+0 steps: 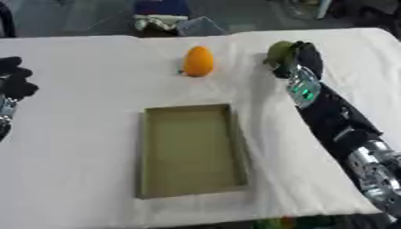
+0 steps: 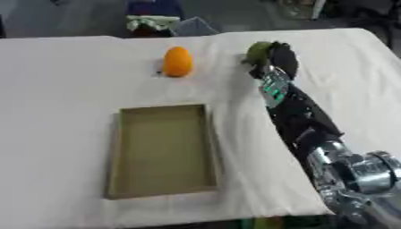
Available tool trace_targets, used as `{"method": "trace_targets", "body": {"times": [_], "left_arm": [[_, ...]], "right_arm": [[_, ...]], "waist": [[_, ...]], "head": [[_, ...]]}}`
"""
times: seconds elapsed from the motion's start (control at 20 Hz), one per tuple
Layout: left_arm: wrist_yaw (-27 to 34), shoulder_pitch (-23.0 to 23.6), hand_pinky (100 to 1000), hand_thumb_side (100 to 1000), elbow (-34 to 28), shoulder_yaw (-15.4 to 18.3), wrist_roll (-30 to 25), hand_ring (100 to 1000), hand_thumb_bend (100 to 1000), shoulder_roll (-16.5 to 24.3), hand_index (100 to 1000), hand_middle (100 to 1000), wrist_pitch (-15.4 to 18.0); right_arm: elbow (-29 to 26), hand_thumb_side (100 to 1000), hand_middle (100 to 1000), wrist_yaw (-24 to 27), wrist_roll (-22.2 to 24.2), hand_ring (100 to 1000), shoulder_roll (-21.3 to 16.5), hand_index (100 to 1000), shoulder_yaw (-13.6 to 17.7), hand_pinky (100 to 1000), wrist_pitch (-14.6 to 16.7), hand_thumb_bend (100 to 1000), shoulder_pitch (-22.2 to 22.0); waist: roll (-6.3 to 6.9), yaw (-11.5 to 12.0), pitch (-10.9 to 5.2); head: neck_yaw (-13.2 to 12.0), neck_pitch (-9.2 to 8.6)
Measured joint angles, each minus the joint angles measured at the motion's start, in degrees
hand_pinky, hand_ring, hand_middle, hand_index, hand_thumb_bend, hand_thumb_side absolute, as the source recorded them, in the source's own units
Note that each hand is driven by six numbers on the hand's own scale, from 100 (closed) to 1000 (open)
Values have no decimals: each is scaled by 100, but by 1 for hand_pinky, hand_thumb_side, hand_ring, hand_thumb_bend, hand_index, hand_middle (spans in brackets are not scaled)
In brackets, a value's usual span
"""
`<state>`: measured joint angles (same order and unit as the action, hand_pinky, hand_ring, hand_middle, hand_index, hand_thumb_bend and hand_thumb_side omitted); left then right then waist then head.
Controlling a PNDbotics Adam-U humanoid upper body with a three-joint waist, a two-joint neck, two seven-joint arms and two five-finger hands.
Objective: Pick up objects on the table and place them in the box.
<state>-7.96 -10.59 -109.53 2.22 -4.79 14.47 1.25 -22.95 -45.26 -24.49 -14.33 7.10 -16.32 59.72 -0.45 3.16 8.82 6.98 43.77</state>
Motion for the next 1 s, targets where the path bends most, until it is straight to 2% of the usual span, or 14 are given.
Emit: {"method": "trace_targets", "body": {"times": [0.2, 0.4, 0.45, 0.5, 0.55, 0.6, 0.75, 1.0], "left_arm": [[9, 1, 662, 701, 0, 0, 0, 607, 431, 0, 806, 634, 0], [11, 1, 662, 701, 0, 0, 0, 607, 431, 0, 806, 634, 0], [11, 1, 662, 700, 0, 0, 0, 608, 431, 0, 806, 634, 0], [11, 1, 662, 700, 0, 0, 0, 608, 431, 0, 806, 634, 0], [11, 1, 662, 700, 0, 0, 0, 608, 431, 0, 806, 634, 0], [11, 1, 662, 701, 0, 0, 0, 608, 431, 0, 806, 634, 0], [11, 1, 662, 700, 0, 0, 0, 609, 431, 0, 806, 634, 0], [11, 1, 662, 701, 0, 0, 0, 609, 431, 0, 806, 635, 0]], "right_arm": [[-3, 100, 708, -76, -28, 772, 1, 517, -7, 736, 11, 100, -29], [-21, 100, 701, -194, -103, 768, 4, 503, -7, 734, 12, 100, -29], [-31, 100, 728, -211, -121, 777, 5, 705, -7, 740, 12, 114, -29], [-43, 167, 741, -246, -138, 784, 5, 814, -8, 742, 22, 219, -29], [-63, 252, 755, -296, -162, 791, 6, 885, -10, 745, 39, 310, -29], [-90, 311, 764, -352, -185, 798, 6, 917, -11, 749, 58, 385, -29], [-181, 398, 776, -511, -237, 804, 14, 947, -9, 748, 109, 498, -27], [-283, 422, 793, -716, -389, 813, 50, 960, 7, 754, 117, 523, -23]], "waist": [[0, 0, -1], [0, 0, -2], [0, 0, -2], [0, 0, -2], [0, 0, -2], [0, 0, -2], [-1, 0, -2], [0, 10, 1]], "head": [[11, 0], [12, 0], [12, 0], [12, 0], [12, 0], [12, 0], [13, 0], [15, 0]]}}
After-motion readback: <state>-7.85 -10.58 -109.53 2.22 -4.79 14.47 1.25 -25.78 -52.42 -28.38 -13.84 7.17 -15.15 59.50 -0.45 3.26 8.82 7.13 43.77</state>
